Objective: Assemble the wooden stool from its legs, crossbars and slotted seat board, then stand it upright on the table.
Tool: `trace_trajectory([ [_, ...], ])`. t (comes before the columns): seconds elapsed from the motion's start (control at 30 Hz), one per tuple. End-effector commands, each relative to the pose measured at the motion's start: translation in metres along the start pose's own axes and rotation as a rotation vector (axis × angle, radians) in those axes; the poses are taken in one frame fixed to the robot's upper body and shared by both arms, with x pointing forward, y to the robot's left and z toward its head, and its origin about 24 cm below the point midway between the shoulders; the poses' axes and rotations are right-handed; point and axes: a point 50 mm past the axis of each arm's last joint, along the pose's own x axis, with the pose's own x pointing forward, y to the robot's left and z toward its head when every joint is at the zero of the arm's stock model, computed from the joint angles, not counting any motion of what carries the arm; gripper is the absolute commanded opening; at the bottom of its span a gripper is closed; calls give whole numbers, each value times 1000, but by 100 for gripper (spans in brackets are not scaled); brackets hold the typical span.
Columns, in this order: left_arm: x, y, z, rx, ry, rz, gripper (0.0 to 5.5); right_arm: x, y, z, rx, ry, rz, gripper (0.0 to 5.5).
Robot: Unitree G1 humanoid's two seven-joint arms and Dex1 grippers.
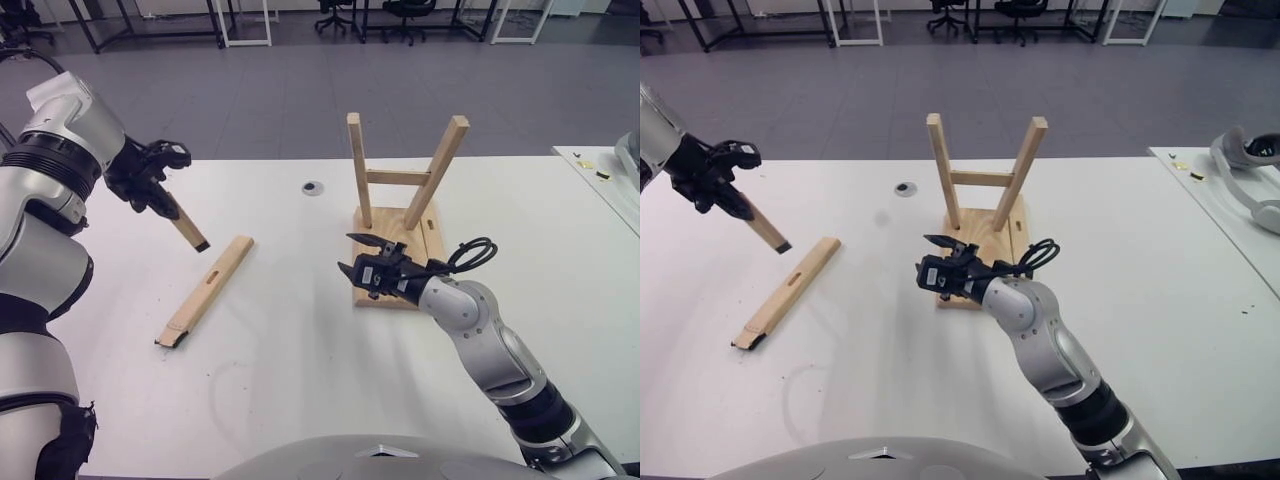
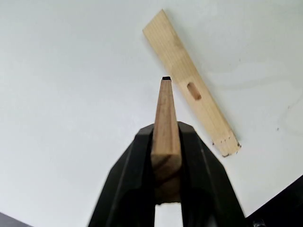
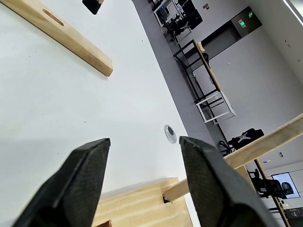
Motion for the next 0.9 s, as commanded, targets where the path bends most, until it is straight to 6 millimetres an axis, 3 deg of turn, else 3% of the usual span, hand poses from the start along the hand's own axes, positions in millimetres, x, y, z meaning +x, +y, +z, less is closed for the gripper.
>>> trace_trajectory([
  [0.03, -10, -5, 0, -122, 17, -15, 41, 1, -1, -5, 6, 11, -9, 273],
  [0.17, -2, -20, 7, -322, 38, -98, 41, 4, 5, -22, 29, 43, -24, 273],
  [0.27, 7, -27, -1, -388, 97, -132, 41, 7, 4, -32, 33, 52, -32, 273],
  [0.57, 19, -25, 6, -338, 95, -83, 41, 6, 7, -32, 15, 63, -10, 273],
  [0.67, 29, -23, 0, -392, 103, -75, 41, 6, 10, -34, 16, 75, 12, 273],
  [0.9, 32, -20, 3, -442, 77, -43, 41, 5, 12, -34, 8, 96, 34, 273],
])
